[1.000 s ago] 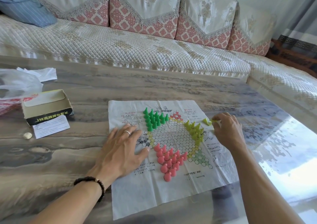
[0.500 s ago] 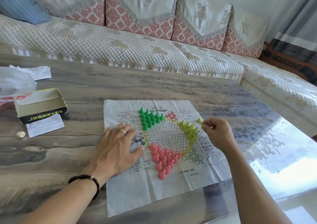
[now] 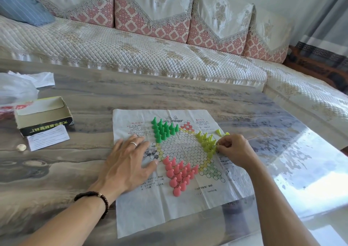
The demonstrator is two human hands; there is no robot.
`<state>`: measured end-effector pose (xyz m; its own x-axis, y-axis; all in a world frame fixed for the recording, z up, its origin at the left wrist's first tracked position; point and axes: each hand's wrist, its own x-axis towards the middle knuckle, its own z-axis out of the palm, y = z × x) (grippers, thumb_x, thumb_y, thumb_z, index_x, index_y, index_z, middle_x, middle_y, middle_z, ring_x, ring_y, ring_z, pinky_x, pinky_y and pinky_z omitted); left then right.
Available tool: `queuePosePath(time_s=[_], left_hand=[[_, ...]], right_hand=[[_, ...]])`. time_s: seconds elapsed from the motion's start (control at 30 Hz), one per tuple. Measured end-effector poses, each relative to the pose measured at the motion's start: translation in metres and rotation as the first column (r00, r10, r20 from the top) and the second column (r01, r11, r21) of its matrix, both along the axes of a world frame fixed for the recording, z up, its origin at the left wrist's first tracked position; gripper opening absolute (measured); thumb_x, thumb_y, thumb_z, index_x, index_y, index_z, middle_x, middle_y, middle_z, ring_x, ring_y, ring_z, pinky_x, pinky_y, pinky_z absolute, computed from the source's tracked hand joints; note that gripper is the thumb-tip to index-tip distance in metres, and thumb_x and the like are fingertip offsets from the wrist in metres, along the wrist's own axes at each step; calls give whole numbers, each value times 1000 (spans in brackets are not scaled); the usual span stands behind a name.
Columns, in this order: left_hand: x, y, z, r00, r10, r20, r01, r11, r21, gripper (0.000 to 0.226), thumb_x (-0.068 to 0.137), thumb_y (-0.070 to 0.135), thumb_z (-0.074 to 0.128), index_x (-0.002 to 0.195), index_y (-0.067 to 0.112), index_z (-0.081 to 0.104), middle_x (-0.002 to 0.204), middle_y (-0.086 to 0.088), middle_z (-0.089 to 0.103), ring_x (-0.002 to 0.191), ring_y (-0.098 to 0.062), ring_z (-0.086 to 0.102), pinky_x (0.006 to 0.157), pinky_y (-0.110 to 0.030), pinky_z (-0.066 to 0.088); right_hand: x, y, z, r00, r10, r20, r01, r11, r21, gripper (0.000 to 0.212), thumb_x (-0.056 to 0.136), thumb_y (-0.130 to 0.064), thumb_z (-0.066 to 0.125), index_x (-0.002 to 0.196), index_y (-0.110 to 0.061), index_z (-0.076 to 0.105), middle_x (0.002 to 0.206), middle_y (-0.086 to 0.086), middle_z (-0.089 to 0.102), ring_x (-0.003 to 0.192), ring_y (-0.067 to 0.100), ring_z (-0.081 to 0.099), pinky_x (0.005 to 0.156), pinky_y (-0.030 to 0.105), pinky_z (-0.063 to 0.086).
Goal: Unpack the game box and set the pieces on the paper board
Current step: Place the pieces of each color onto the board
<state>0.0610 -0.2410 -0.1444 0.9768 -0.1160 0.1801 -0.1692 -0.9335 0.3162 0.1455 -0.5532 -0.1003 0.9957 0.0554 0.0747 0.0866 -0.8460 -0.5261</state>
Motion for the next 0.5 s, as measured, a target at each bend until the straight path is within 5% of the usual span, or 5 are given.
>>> queuePosePath(time_s=[0.23,0.33,0.5], left_hand=[[1,1,-1,1000,-2,0,2,1000,9,79,80,70,21,142,23,39,154,-1,33,145,-17,18,119,-40,13],[1,1,-2,1000,5,-8,-5,1000,12,76,83,69,26,143,24,38,155,0,31,146,-16,17,120,-40,12],[1,0,0,1000,1,-6,0,1000,27,81,78,71,17,141,25,39,153,1,33,145,-16,18,119,-40,14]], right_hand=[[3,-6,6,988,-115,107,109,992,59,21,83,-4,58,91,-18,72,81,-2,69,69,12,63,62,25,52],[6,-14,9,930,-291,226,279,957,82,18,85,-5,58,92,-13,72,81,-2,67,80,19,63,77,36,55],[6,-26,-6,920,-345,186,358,933,-36,16,84,-15,59,92,-13,72,81,3,67,83,25,60,76,34,48]])
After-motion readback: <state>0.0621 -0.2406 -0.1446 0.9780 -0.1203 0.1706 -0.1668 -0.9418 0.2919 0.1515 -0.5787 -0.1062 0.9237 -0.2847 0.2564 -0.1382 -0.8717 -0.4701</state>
